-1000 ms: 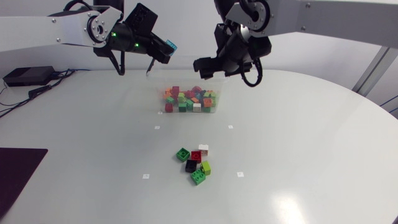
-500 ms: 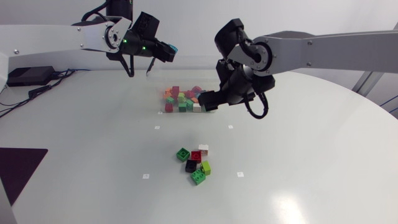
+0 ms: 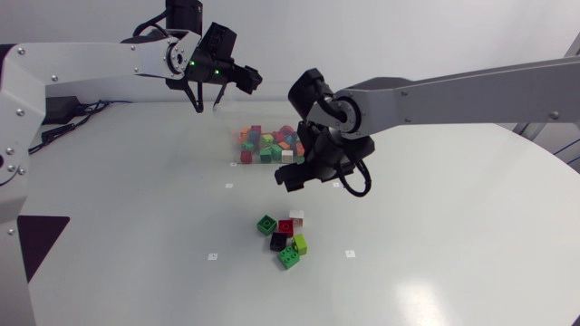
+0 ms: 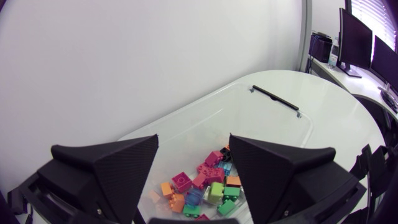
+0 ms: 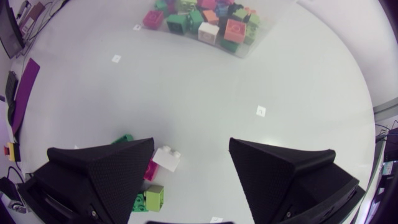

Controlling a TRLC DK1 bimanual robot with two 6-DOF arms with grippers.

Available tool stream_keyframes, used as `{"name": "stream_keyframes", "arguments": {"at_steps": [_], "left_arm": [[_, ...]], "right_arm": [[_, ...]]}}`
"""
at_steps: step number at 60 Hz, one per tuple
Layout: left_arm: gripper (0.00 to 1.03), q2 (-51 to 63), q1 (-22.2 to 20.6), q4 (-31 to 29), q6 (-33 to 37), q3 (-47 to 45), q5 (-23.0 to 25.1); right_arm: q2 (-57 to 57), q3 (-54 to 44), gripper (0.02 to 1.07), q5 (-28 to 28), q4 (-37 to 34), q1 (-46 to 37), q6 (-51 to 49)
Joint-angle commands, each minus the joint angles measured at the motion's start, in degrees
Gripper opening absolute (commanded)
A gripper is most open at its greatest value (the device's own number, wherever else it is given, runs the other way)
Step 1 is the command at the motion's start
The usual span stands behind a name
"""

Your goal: Place the duplo bricks in the container

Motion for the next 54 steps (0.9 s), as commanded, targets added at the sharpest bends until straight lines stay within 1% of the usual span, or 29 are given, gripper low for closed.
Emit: {"name": "stream_keyframes", "arguments": {"at_steps": [1, 10, 27, 31, 37, 44, 54], "left_arm": [[0.99, -1.72, 0.49, -0.03, -1.84, -0.33, -0.39], [0.99, -6.73, 0.93, -0.12, -1.84, -4.46, -0.39], [0.99, -17.54, 2.42, -0.03, -1.40, -15.27, -0.39], [0.99, -20.00, 3.12, -0.03, -1.57, -17.91, -0.39], [0.99, -24.13, 3.30, 0.67, -1.40, -22.57, -0.39], [0.99, -27.83, 3.39, 0.94, -1.22, -26.35, -0.48], [0.99, -32.31, 3.39, 1.46, -1.22, -30.92, -0.74]], "right_arm": [[2.60, 0.15, 0.89, -0.30, -2.42, 0.99, 2.30], [6.03, 3.23, 0.89, -2.41, -8.31, 1.69, 5.56], [11.65, 10.26, 0.89, -4.34, -13.76, 3.71, 9.51], [13.24, 12.19, 0.89, -4.34, -15.34, 3.71, 11.71], [15.43, 13.86, 0.89, -4.51, -17.10, 3.28, 13.64], [17.10, 15.00, 0.89, -4.60, -17.89, 2.57, 15.93], [19.21, 17.46, 0.89, -6.10, -19.30, 2.57, 17.68]]}}
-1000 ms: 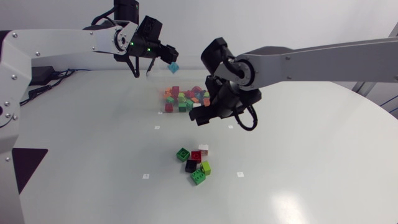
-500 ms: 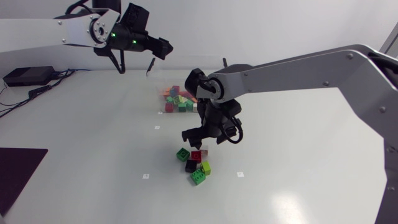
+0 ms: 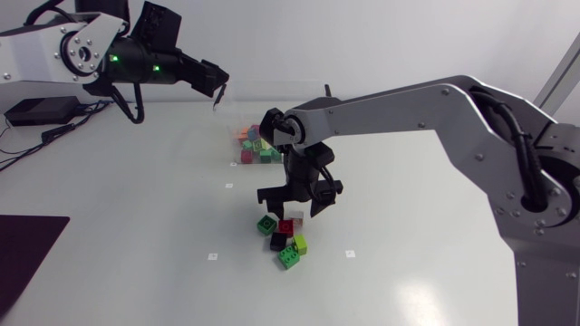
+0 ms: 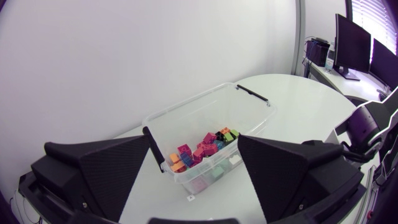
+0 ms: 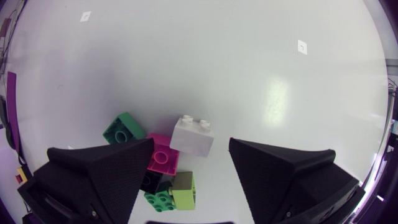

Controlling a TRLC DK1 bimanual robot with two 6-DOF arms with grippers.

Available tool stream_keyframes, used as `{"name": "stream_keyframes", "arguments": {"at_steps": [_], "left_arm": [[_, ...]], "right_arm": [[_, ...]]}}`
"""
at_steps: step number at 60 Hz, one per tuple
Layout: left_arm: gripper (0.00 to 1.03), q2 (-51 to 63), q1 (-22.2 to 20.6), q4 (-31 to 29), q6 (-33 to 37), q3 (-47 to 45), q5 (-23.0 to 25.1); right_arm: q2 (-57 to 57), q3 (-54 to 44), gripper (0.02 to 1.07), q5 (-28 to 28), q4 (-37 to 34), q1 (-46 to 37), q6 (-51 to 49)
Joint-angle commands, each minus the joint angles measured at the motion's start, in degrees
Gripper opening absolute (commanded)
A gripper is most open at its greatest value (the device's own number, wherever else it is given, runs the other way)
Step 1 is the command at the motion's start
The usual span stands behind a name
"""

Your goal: Place the duplo bricks in the container

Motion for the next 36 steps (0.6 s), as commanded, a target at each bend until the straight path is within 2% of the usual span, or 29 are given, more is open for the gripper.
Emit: {"name": "stream_keyframes", "arguments": {"at_steps": [1, 4, 9, 13, 23, 27, 33, 36], "left_arm": [[0.99, -3.28, 0.33, 0.94, -1.27, -2.83, -0.59], [0.99, -4.07, 0.33, 0.94, -1.27, -3.62, -0.67], [0.99, -6.01, 0.33, 1.03, -1.09, -5.29, -1.11], [0.99, -7.41, 0.33, 0.94, -1.00, -6.26, -1.38], [0.99, -10.84, 0.33, 0.59, -0.56, -8.46, -1.73], [0.99, -12.51, 0.33, 0.06, 1.02, -9.69, -1.82], [0.99, -14.27, 0.06, -2.05, 4.09, -11.09, -1.82], [0.99, -15.06, -0.55, -3.28, 6.47, -12.06, -1.73]], "right_arm": [[2.54, 2.54, 0.89, -0.52, -1.90, -0.03, 2.91], [2.89, 2.80, 0.87, -0.44, -2.17, 0.06, 3.35], [2.80, 2.27, 0.71, 0.09, -1.81, 0.24, 4.14], [2.71, 2.01, 0.64, 0.18, -1.29, 0.06, 4.40], [3.68, 1.83, 0.62, -0.61, -0.67, -0.64, 4.40], [3.77, 1.75, 0.57, -1.23, -0.23, -1.00, 4.40], [4.12, 1.39, 0.56, -1.93, 0.38, -1.17, 4.40], [4.12, 1.31, 0.49, -1.93, 0.73, -1.26, 4.40]]}}
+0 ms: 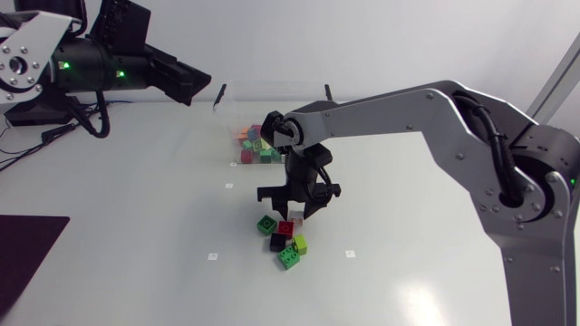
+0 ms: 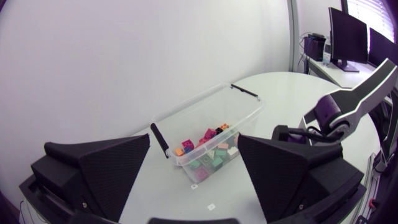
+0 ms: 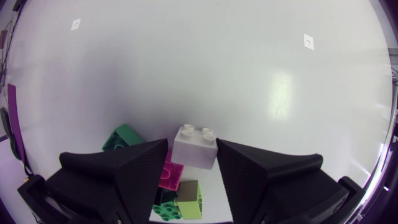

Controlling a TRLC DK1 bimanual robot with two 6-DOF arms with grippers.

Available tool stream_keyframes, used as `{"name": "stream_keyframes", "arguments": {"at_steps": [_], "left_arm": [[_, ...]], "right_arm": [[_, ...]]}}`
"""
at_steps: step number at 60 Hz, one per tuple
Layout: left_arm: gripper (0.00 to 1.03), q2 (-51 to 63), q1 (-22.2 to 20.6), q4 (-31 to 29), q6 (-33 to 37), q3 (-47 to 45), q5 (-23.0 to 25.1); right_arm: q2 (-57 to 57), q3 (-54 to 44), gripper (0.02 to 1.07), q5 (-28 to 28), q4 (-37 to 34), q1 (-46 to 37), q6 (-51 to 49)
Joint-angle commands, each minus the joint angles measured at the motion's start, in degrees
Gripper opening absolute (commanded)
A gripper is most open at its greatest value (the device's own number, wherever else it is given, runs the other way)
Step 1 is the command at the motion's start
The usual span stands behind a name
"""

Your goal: Place the duplo bricks in the container

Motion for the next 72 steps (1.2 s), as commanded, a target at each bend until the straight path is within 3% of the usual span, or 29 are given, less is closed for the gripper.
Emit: {"name": "stream_keyframes", "arguments": {"at_steps": [1, 12, 39, 53, 72], "left_arm": [[0.99, -2.15, -0.90, -2.08, 4.66, -3.01, -0.07], [0.99, -2.23, -3.98, -8.85, 17.58, -6.53, 2.13], [0.98, 2.86, -10.66, -13.77, 41.66, -14.26, 2.74], [0.98, 7.70, -15.67, -14.21, 48.08, -15.23, 2.66], [0.98, 17.98, -18.04, -14.21, 53.00, -11.45, 1.07]], "right_arm": [[1.52, -0.64, 0.47, -0.29, 0.76, -0.63, 1.69], [-0.94, -3.45, 0.34, -0.20, 3.04, -1.51, 1.17], [-10.44, -13.21, 0.31, 0.85, 8.76, -5.02, -0.94], [-15.62, -13.82, 0.31, 1.38, 9.20, -7.48, -1.73], [-21.07, -12.68, 0.31, 1.29, 10.69, -11.00, -3.93]]}}
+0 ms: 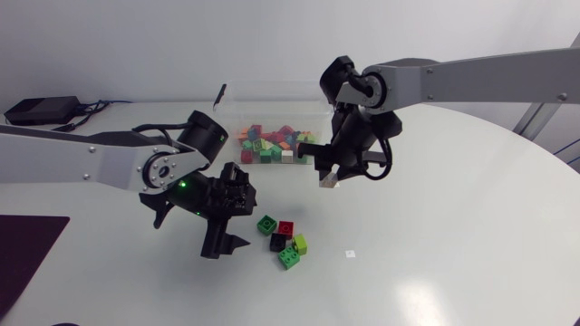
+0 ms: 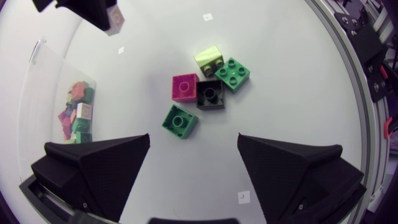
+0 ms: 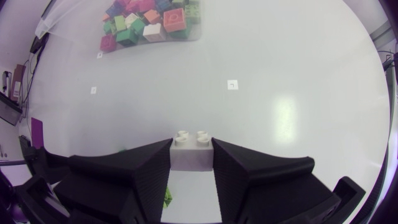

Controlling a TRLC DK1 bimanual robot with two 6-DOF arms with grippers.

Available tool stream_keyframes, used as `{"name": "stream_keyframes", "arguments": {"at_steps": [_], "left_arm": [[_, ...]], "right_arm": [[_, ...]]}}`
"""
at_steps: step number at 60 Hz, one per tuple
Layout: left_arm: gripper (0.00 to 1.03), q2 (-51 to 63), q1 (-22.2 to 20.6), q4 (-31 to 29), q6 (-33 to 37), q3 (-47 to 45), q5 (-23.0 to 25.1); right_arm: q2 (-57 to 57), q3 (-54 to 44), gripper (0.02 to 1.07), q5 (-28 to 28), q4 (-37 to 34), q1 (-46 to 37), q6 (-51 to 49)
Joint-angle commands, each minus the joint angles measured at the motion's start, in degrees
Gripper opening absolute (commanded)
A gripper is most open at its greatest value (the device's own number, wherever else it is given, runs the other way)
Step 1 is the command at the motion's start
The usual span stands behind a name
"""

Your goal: Place the duplo bricks in the container

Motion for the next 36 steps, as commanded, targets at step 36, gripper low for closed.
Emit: {"name": "stream_keyframes", "arguments": {"at_steps": [36], "left_arm": [[0.96, 17.69, -2.82, -3.36, 11.28, 13.81, -4.37]], "right_arm": [[-5.26, 3.95, 0.31, -1.62, 0.00, -3.71, -5.51]]}}
